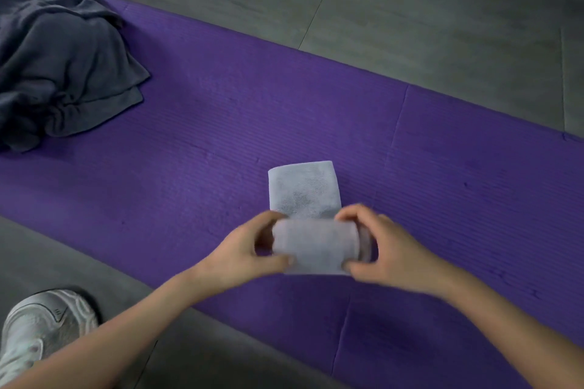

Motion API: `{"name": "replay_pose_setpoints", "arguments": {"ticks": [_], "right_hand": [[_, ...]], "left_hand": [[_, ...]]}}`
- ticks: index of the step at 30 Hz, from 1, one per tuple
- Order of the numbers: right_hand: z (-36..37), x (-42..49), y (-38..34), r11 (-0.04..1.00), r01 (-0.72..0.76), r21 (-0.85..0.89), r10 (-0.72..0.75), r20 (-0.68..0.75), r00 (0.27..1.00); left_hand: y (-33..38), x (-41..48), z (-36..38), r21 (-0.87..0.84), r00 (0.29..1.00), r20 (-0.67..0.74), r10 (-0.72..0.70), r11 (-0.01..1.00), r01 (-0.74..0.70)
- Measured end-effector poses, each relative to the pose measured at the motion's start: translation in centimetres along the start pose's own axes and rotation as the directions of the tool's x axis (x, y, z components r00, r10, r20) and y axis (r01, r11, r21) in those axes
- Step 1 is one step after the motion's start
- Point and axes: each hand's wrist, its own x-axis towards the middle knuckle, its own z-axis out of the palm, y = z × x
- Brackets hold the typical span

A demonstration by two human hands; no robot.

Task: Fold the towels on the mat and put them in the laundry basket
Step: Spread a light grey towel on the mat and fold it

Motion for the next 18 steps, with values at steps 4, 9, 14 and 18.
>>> {"name": "replay_pose_setpoints", "arguments": {"ticks": [4,9,14,18], "right_hand": [[-1.1,5.4,0.4,0.909,-0.038,0.415,0.091,-0.108,0.990],[-0.8,9.9,0.9,0.899,-0.195,0.393,0.281,-0.175,0.943],[-0.2,10.0,1.4,0.917,-0.353,0.185,0.396,-0.331,0.856],[0.9,7.9,1.1,0.815,-0.317,0.485,0.434,-0.148,0.889]], "left_hand": [[0.4,2.8,1.3,-0.374,0.871,-0.403,-0.282,0.919,0.124],[0.6,6.1,2.0,-0.415,0.692,-0.572,-0.441,0.883,0.220],[0.7,7.4,0.9,-0.424,0.627,-0.574,-0.527,0.846,0.323],[0.2,5.9,0.7,-0.507,0.716,-0.325,-0.618,0.753,0.420]]}}
